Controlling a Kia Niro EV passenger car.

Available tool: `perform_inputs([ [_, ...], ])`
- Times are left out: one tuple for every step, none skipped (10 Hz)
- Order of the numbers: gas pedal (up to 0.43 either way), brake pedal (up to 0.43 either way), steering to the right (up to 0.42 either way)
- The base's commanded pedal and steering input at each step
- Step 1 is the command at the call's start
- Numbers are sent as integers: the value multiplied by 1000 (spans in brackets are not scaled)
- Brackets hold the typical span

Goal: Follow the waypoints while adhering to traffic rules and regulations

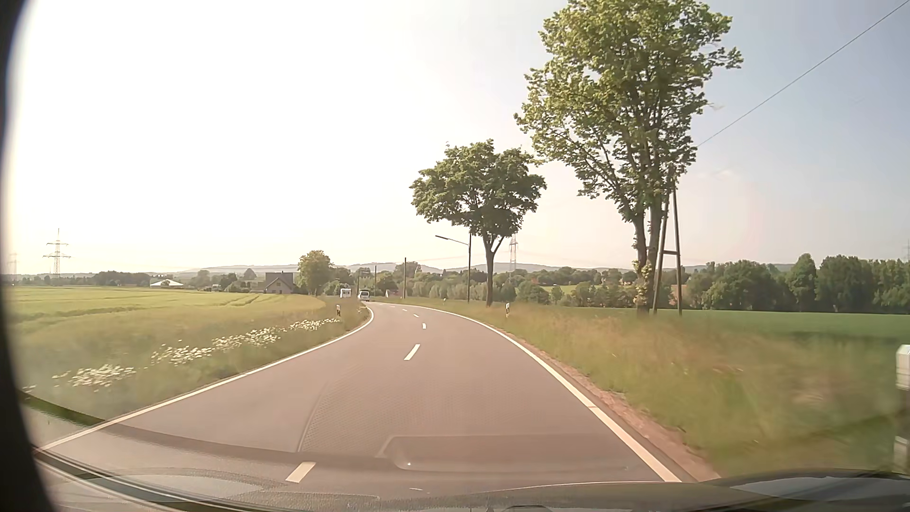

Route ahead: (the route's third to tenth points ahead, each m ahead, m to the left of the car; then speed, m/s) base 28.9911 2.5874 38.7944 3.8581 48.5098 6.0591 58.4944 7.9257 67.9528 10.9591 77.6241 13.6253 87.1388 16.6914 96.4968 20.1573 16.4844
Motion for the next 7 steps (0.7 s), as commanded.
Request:
perform_inputs([
  [189,0,-21],
  [157,0,-22],
  [150,0,-22],
  [138,0,-22],
  [138,0,-22],
  [138,0,-22],
  [138,0,-22],
])
